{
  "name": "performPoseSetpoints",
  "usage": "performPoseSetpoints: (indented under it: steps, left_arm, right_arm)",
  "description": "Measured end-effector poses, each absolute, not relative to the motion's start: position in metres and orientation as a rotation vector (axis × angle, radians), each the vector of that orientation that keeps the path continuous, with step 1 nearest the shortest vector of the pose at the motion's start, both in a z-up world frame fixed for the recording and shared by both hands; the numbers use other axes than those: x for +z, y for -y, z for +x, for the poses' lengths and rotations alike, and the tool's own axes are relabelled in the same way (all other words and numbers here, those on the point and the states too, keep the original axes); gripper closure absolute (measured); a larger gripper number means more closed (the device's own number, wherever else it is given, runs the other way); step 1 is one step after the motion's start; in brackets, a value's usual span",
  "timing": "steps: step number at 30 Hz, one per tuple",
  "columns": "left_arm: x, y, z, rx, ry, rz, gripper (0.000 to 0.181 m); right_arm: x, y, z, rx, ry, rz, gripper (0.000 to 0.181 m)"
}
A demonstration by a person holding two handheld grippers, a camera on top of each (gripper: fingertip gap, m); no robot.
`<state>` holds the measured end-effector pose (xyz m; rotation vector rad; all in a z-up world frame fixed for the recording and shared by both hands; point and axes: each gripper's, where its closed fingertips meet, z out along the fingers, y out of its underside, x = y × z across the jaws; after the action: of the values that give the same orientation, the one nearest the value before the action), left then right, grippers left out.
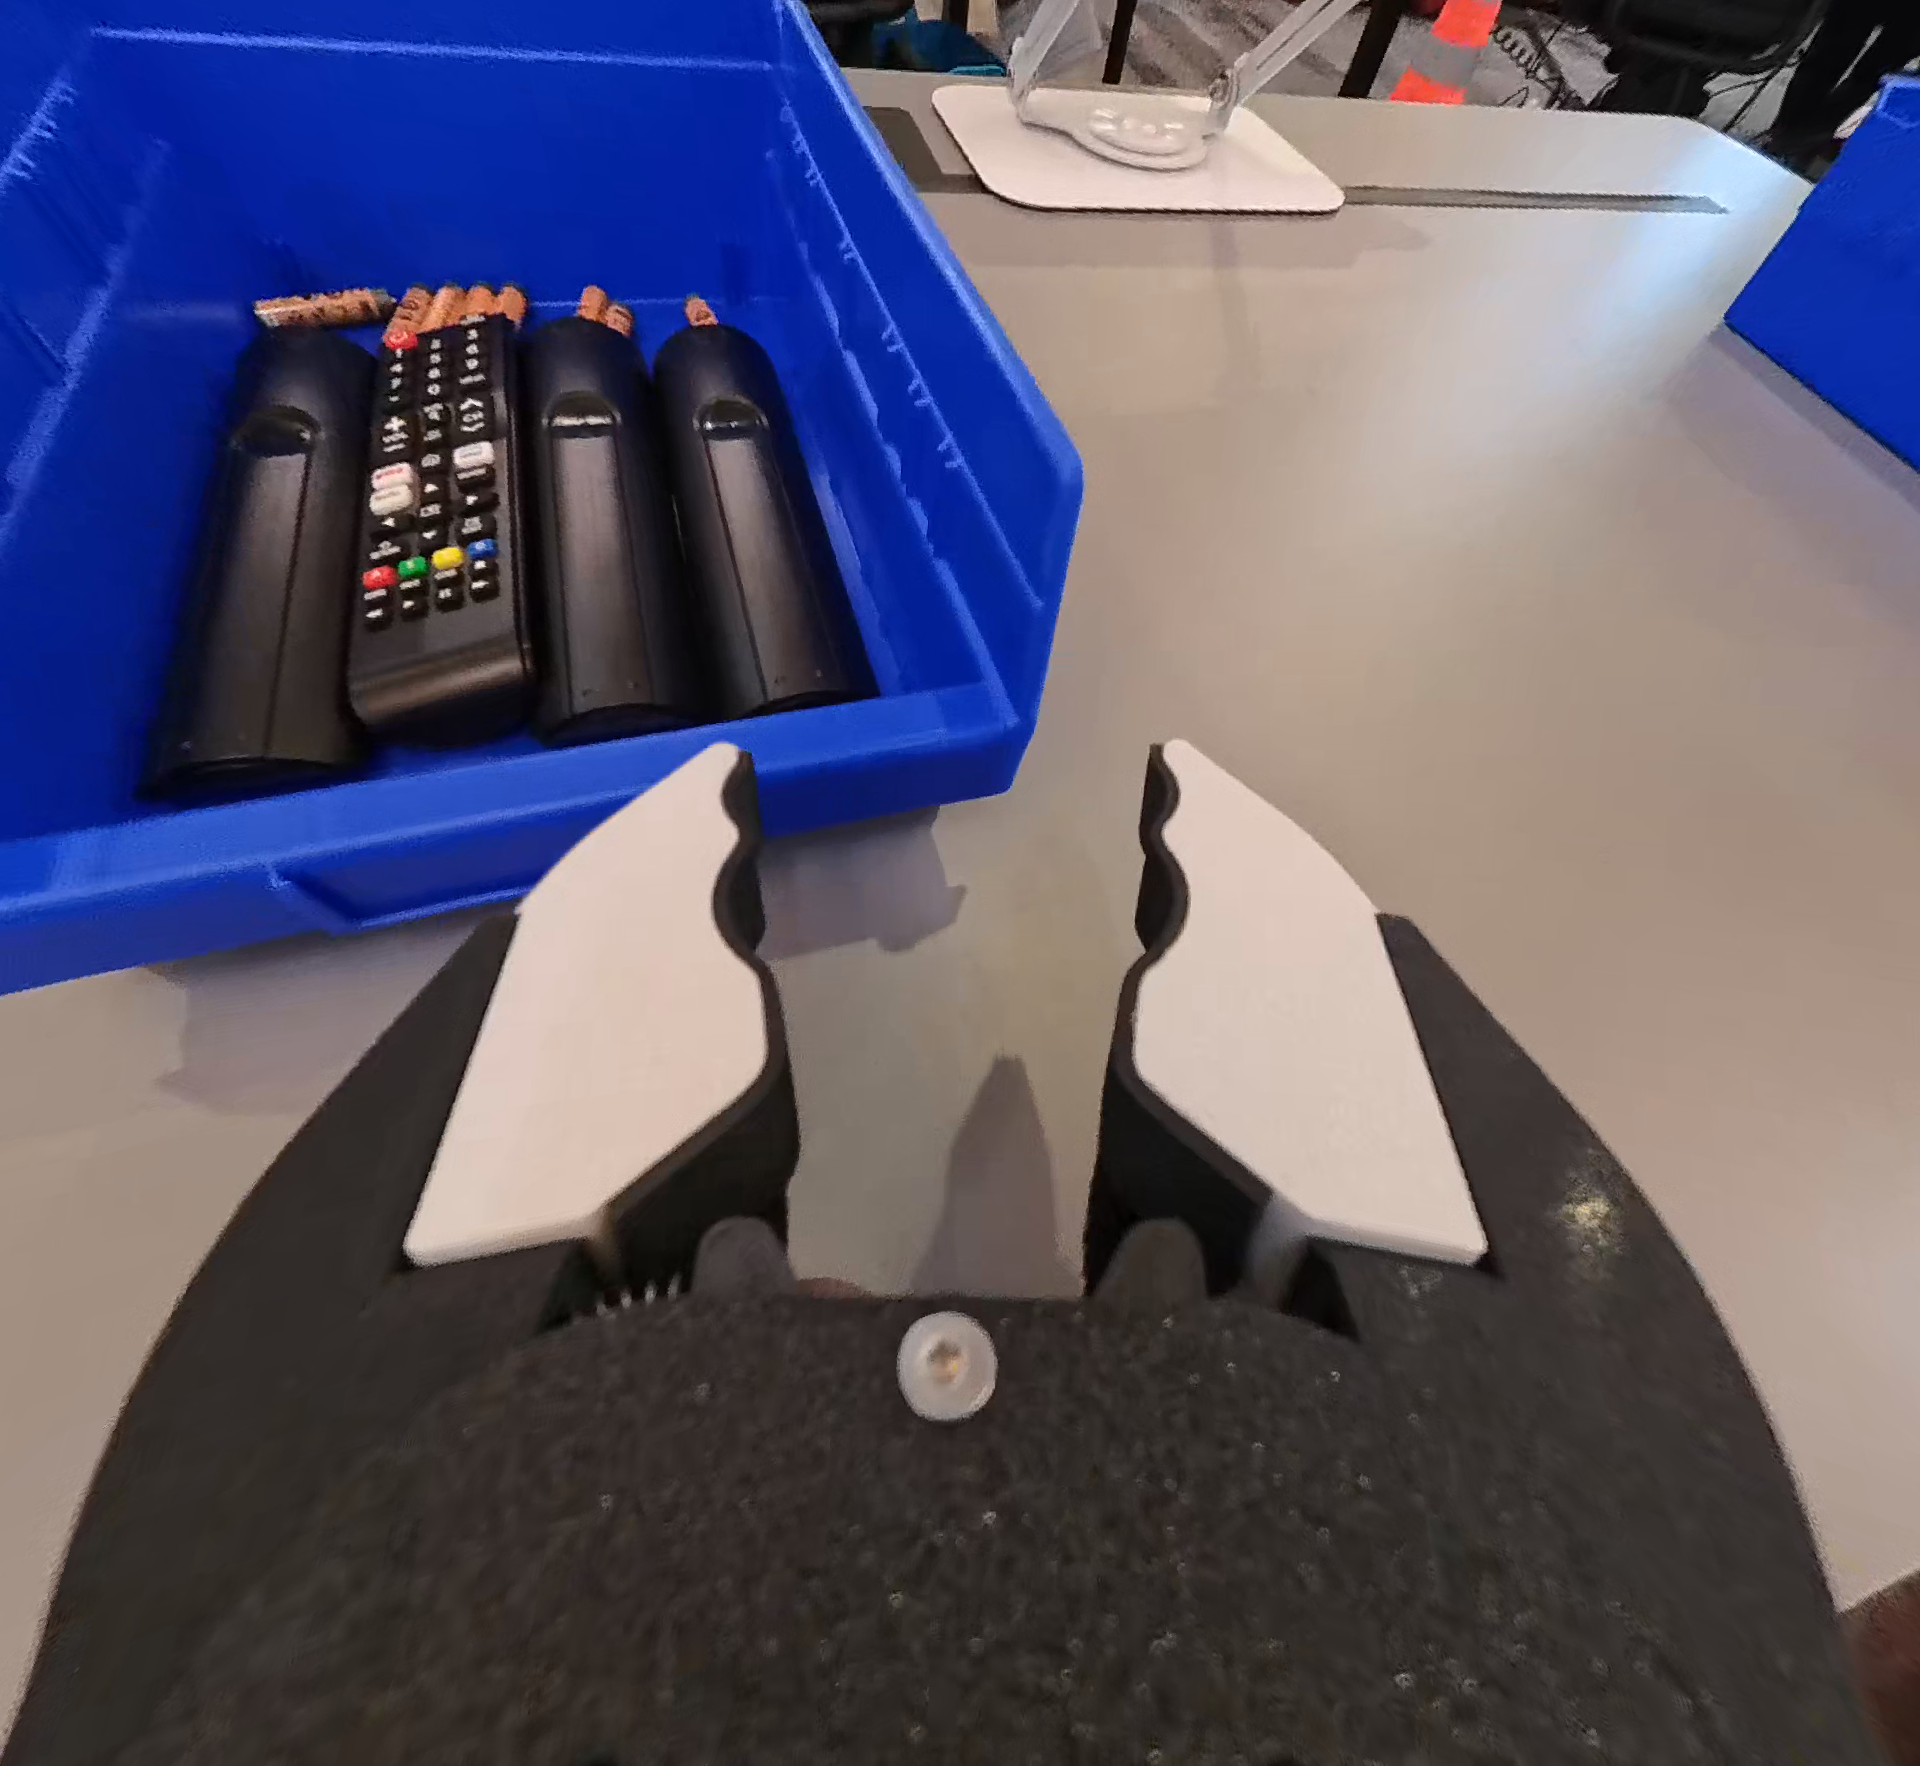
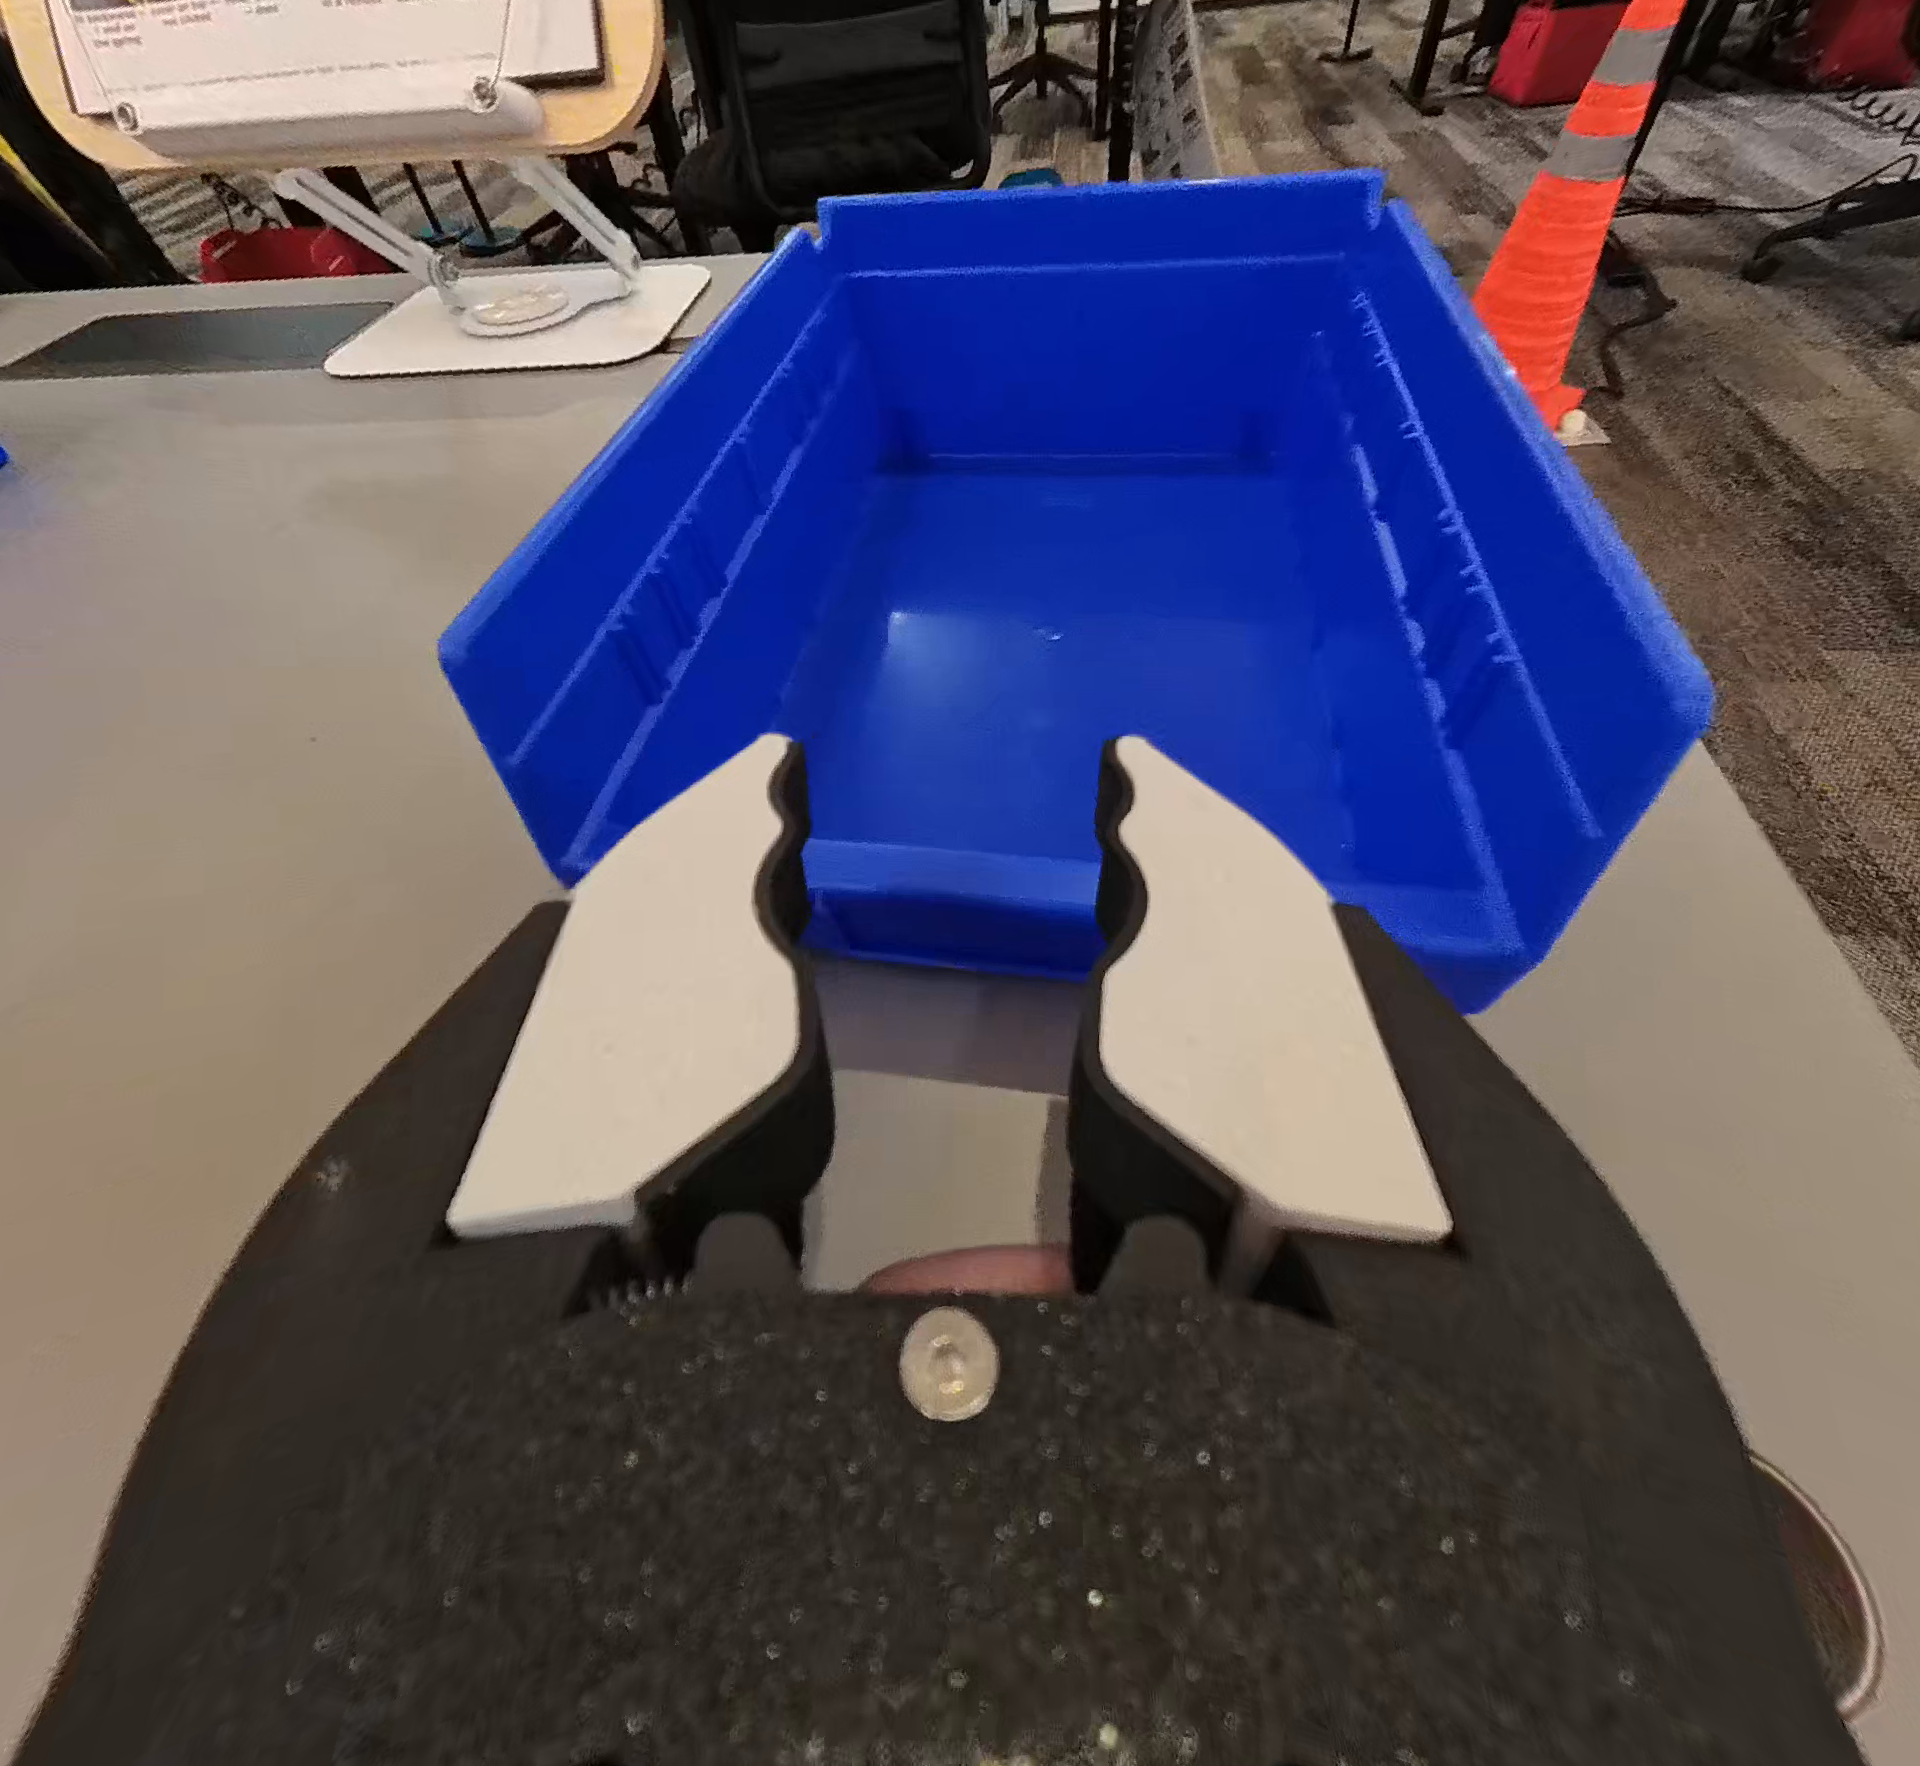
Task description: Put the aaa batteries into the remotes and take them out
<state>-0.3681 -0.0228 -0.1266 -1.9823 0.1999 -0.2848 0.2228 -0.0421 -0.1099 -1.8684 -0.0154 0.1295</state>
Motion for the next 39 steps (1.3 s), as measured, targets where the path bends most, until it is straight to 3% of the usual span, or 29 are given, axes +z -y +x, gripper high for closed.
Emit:
performPoseSetpoints:
  steps: [11,16,29,39]
  left_arm:
    - [-0.106,0.017,-0.368,-0.325,-0.168,-1.995,0.114]
    - [-0.092,-0.029,-0.414,-0.168,-0.24,-2.226,0.114]
    - [-0.151,-0.092,-0.468,-0.026,-0.237,-2.733,0.124]
    - [-0.178,-0.097,-0.457,-0.355,-0.106,-2.882,0.123]
  right_arm:
    - [-0.106,0.048,0.219,-0.021,0.124,-1.863,0.13]
    - [-0.105,0.048,0.214,0.026,0.13,-1.856,0.13]
    - [-0.114,0.047,0.208,0.108,0.116,-1.889,0.132]
    - [-0.115,0.048,0.217,0.146,0.086,-1.89,0.133]
